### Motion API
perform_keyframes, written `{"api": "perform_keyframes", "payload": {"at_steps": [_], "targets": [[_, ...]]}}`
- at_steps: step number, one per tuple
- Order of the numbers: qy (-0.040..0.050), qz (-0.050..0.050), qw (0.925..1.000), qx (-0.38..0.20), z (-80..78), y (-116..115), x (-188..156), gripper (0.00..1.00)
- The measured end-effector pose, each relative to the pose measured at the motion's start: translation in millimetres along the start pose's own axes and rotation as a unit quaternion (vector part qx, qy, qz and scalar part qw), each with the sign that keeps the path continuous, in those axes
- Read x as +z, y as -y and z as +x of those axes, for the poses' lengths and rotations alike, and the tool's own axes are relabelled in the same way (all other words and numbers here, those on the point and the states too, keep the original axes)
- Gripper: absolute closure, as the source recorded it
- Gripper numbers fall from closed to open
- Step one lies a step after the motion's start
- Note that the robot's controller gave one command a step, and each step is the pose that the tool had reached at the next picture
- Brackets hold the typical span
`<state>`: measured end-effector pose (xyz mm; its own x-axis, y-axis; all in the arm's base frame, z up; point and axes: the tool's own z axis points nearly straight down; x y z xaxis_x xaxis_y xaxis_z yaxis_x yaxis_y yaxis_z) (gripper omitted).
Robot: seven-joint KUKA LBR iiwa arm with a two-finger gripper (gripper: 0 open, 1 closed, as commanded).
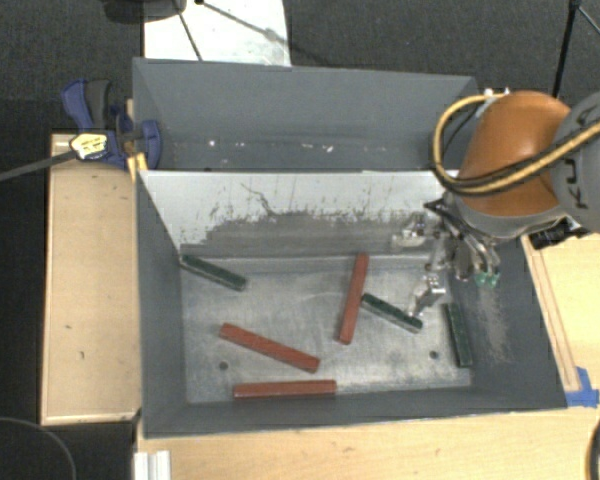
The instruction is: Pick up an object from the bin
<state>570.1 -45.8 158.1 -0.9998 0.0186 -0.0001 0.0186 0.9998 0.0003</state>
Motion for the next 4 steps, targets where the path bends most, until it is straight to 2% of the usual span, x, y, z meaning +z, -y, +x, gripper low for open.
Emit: {"api": "perform_keyframes", "payload": {"at_steps": [1,2,3,4], "targets": [[0.0015,0.0,0.9965,0.083,12.5,4,11,0.0],[0.0012,0.0,0.9928,0.12,17.8,-4,89,0.0],[0.0048,-0.001,0.9868,0.162,9.6,-7,83,1.0],[0.0048,0.0,0.9868,0.162,9.6,-7,83,1.0]]}}
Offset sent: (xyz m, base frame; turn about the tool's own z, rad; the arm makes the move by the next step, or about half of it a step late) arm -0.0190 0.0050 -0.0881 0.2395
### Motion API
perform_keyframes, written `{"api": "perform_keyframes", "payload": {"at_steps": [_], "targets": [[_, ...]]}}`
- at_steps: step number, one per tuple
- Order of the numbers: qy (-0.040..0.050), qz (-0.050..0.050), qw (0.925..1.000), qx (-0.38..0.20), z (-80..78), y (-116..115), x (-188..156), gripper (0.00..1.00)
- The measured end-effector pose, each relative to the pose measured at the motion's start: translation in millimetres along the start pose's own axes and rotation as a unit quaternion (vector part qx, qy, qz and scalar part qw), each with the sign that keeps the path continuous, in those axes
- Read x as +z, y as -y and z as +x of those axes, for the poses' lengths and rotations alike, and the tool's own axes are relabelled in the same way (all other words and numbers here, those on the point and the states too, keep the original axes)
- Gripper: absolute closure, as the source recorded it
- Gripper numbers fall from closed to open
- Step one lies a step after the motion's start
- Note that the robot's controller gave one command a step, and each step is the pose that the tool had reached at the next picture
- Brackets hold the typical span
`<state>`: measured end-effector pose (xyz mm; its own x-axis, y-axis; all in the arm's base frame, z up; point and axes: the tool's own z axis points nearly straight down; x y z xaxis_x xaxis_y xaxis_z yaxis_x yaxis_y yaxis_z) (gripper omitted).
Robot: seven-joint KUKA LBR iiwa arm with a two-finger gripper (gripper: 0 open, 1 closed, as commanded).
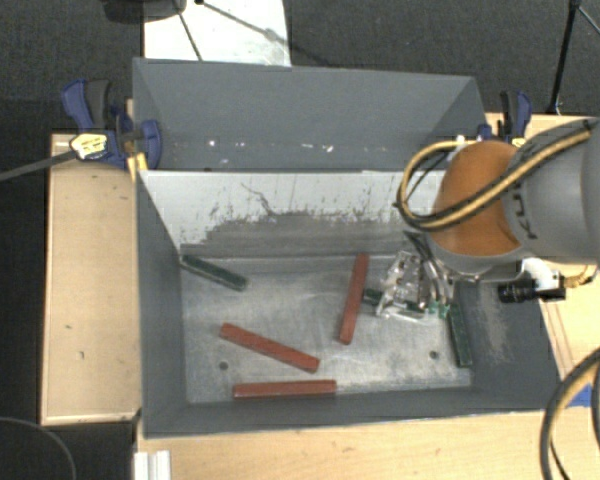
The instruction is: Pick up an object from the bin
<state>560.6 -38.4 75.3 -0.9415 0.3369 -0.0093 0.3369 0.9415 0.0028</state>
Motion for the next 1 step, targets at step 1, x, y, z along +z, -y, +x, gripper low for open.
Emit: {"api": "perform_keyframes", "payload": {"at_steps": [1], "targets": [[-0.0023,0.001,1.0,0.0,1.9,0.5,-4.1,1.0]]}}
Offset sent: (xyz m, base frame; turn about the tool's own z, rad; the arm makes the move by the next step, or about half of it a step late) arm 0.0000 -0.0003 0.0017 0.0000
